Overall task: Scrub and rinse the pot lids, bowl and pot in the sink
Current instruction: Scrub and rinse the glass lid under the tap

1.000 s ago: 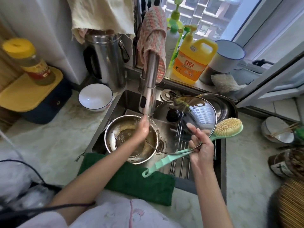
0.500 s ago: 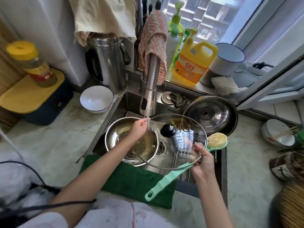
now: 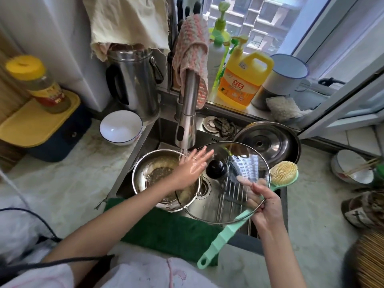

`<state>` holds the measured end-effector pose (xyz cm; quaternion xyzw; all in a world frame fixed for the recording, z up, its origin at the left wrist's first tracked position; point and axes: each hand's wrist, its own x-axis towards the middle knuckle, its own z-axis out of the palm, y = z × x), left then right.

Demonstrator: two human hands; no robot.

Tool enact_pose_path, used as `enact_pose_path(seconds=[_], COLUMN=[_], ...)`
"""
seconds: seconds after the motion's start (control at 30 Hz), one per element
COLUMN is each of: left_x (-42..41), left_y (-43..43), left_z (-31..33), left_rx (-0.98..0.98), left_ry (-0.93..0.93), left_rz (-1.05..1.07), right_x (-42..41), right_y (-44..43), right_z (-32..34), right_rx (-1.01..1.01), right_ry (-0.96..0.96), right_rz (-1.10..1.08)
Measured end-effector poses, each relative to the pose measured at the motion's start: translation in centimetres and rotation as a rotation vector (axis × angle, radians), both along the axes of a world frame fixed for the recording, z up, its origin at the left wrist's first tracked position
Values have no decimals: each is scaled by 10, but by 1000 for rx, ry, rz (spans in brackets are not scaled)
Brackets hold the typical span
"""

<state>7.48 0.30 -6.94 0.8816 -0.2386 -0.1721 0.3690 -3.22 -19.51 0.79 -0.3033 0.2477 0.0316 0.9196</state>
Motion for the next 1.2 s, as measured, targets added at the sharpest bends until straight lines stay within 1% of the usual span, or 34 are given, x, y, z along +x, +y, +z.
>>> enact_pose_path(seconds=[0.07, 0.1, 0.23, 0.33, 0.43, 0.47, 0.6, 0.67, 0.73, 0.9, 1.03, 1.13, 1.2], left_x=[11, 19, 35, 23, 5, -1, -7, -4, -4, -9, -3, 9, 17], left_y=[3, 5, 11, 24, 41, 44, 50, 56, 64, 83, 97, 107, 109], left_z=[3, 3, -1, -4, -2, 1, 14, 28, 44, 67, 75, 71, 66], left_rx=[-96, -115, -139, -295, -410, -440, -458, -478, -472, -399, -353, -291, -281], left_ry=[-30, 21, 302, 416, 677, 710, 551, 522, 477, 282, 167, 45, 8], left_rz=[-46, -4, 360, 529, 724, 777, 892, 910, 903, 869, 832, 823, 839], right_x=[1, 2, 10, 10, 12, 13, 18, 18, 18, 22, 22, 26, 32], right_y=[2, 4, 11, 5, 0, -1, 1, 9, 18, 46, 71, 84, 86], right_z=[4, 4, 0, -9, -23, -31, -60, -67, -72, -87, -92, -90, -88], right_rx=[-3, -3, 50, 174, 150, 167, 322, 376, 437, 524, 546, 520, 487], right_ry=[22, 24, -15, -15, 28, 47, 107, 94, 69, 21, 35, 30, 25], right_rz=[-4, -1, 59, 50, 38, 42, 61, 71, 65, 128, 130, 107, 97])
